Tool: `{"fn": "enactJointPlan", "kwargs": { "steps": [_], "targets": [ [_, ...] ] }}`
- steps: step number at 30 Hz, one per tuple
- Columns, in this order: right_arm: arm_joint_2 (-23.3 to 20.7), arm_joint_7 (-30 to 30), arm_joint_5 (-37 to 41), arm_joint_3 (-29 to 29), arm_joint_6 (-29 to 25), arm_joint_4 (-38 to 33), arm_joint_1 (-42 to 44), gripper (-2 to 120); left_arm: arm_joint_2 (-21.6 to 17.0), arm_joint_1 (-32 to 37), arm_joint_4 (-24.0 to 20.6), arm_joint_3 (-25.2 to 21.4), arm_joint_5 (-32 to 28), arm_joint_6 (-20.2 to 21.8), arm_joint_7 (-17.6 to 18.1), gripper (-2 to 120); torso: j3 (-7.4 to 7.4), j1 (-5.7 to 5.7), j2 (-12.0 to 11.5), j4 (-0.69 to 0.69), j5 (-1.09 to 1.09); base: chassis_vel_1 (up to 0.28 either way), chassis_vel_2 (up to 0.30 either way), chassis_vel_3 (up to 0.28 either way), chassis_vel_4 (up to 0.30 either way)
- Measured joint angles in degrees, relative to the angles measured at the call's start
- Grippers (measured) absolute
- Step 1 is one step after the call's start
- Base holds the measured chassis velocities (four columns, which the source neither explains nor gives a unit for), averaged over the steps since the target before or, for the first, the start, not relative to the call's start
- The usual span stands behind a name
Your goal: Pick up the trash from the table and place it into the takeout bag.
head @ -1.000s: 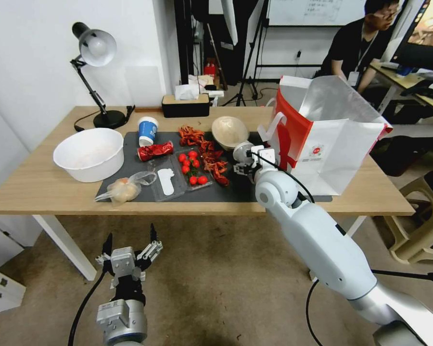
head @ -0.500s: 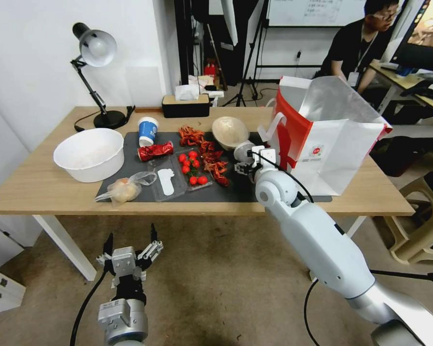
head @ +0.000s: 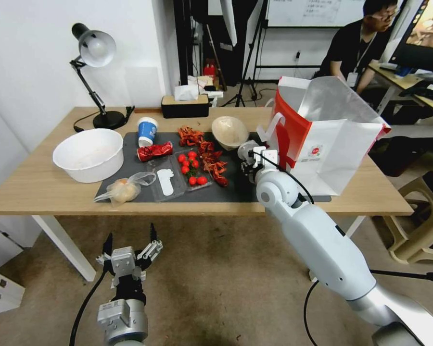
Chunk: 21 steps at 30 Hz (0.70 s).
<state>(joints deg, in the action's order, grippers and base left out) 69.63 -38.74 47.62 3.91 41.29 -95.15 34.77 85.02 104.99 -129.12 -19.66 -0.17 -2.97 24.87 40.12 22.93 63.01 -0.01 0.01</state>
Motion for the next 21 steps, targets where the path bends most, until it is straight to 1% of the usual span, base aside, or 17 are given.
{"fn": "enactJointPlan", "kwargs": {
  "steps": [1, 4, 5, 6, 7, 8, 9, 11, 12, 14, 16, 17, 18, 20, 21],
  "targets": [
    [0.0, 0.0, 0.0, 0.0, 0.0, 0.0, 0.0, 34, 0.0, 0.0, 0.0, 0.0, 0.0, 0.0, 0.0, 100, 0.0, 0.0, 0.0, 0.0, 0.0, 0.0, 0.0, 0.0, 0.0],
    [-1.29, 2.12, -2.73, 0.25, -1.23, -3.47, 0.69, 25, -0.01, 0.03, -0.46, -0.06, 0.02, -0.03, 0.05, 100, 0.03, 0.03, -0.03, 0.04, 0.06, 0.0, 0.0, 0.0, 0.0],
    [-1.9, 2.67, -3.59, 0.16, -1.65, -4.95, 0.92, 23, 0.0, 0.05, -0.58, -0.08, 0.04, -0.03, 0.07, 100, 0.02, 0.03, -0.03, 0.05, 0.03, 0.0, 0.0, 0.0, 0.0],
    [-1.9, 2.67, -3.59, 0.16, -1.65, -4.95, 0.92, 23, 0.0, 0.05, -0.58, -0.08, 0.04, -0.03, 0.07, 100, 0.02, 0.03, -0.03, 0.05, 0.03, 0.0, 0.0, 0.0, 0.0],
    [-2.71, 3.22, -4.22, -0.07, -1.94, -7.0, 1.37, 21, -0.01, 0.12, -0.76, -0.12, 0.08, -0.03, 0.08, 100, 0.01, 0.02, -0.02, 0.04, 0.0, 0.0, 0.0, 0.0, 0.0],
    [-3.73, 3.81, -4.45, -0.41, -2.09, -10.07, 2.11, 16, 0.0, 0.18, -0.87, -0.17, 0.17, -0.06, 0.1, 100, 0.01, 0.02, -0.02, 0.03, 0.02, 0.0, 0.0, 0.0, 0.0],
    [-3.73, 3.81, -4.45, -0.41, -2.09, -10.07, 2.11, 16, 0.0, 0.18, -0.87, -0.17, 0.17, -0.06, 0.1, 100, 0.01, 0.02, -0.02, 0.03, 0.02, 0.0, 0.0, 0.0, 0.0],
    [-5.59, 4.52, -4.46, -1.09, -2.23, -14.75, 4.05, 10, 0.08, 0.31, -0.9, -0.25, 0.36, -0.2, 0.2, 100, 0.0, 0.01, -0.01, 0.01, -0.01, 0.0, 0.0, 0.0, 0.0],
    [-6.58, 5.47, -4.67, -1.61, -2.55, -17.32, 5.73, 8, 0.18, 0.38, -0.9, -0.27, 0.53, -0.3, 0.26, 100, 0.0, 0.01, -0.01, 0.01, 0.0, 0.0, 0.0, 0.0, 0.0],
    [-7.11, 6.24, -4.95, -2.03, -2.87, -18.64, 6.84, 6, 0.27, 0.42, -0.9, -0.27, 0.65, -0.35, 0.29, 100, 0.0, 0.0, -0.01, 0.02, 0.01, 0.0, 0.0, 0.0, 0.0],
    [-9.03, 10.72, -7.23, -4.3, -5.05, -22.98, 11.65, 5, 0.52, 0.55, -0.9, -0.28, 1.02, -0.39, 0.37, 100, -0.01, -0.01, 0.0, 0.01, 0.0, 0.0, 0.0, 0.0, 0.0],
    [-9.45, 12.03, -8.11, -4.94, -6.06, -23.76, 12.76, 5, 0.55, 0.6, -0.9, -0.28, 1.08, -0.39, 0.37, 100, -0.01, -0.01, 0.0, 0.0, 0.01, 0.0, 0.0, 0.0, 0.0],
    [-9.45, 12.03, -8.11, -4.94, -6.06, -23.76, 12.76, 5, 0.55, 0.6, -0.9, -0.28, 1.08, -0.39, 0.37, 100, -0.01, -0.01, 0.0, 0.0, 0.01, 0.0, 0.0, 0.0, 0.0],
    [-11.21, 18.45, -13.28, -8.23, -11.07, -26.04, 16.73, 4, 0.72, 0.72, -0.88, -0.28, 1.38, -0.55, 0.42, 100, -0.02, -0.02, 0.01, 0.0, -0.01, 0.0, 0.0, 0.0, 0.0],
    [-11.64, 20.17, -14.74, -9.0, -13.04, -26.29, 17.52, 4, 0.78, 0.73, -0.82, -0.28, 1.47, -0.63, 0.45, 100, -0.01, -0.02, 0.01, 0.0, 0.0, 0.0, 0.0, 0.0, 0.0]
  ]
}}
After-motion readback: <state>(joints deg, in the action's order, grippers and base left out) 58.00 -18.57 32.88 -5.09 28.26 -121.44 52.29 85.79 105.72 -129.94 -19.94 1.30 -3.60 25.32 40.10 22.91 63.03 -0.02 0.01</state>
